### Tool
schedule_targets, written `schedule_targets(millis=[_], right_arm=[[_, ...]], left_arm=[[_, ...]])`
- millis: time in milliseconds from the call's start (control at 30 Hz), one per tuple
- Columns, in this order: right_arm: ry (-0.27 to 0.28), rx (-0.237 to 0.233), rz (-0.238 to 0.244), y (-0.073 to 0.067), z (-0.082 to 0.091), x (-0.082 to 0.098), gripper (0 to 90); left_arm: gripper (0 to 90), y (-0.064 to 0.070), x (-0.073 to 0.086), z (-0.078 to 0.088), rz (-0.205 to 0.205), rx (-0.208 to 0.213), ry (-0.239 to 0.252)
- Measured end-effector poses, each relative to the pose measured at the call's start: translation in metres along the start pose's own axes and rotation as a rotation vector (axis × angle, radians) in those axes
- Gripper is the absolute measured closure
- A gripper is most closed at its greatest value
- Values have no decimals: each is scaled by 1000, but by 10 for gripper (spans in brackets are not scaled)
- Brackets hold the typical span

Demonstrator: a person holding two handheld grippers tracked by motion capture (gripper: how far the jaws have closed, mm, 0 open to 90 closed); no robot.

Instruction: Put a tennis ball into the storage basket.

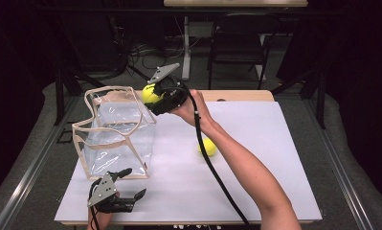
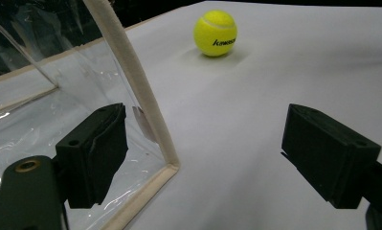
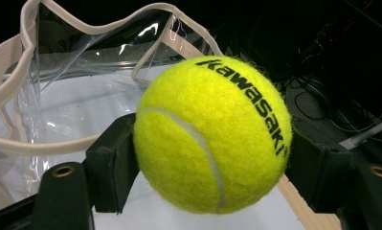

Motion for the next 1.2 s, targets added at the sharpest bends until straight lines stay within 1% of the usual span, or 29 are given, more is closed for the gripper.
schedule_targets(millis=[733, 1200], right_arm=[[14, -9, 27, -10, -8, -25, 264], [5, -23, 42, -19, -16, -32, 263]], left_arm=[[160, 0, 0, 0, 3, 0, 3], [160, 0, 0, -1, 3, 4, 2]])
Point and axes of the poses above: each handheld gripper's, and its own axes: z roughly backward along the jaws, x roughly out of its underside, y roughly to its right, the point moved 10 cm from there along -z, roughly forward along the jaws, and after that the axes turned 4 degrees about z, right-handed, at the moved point
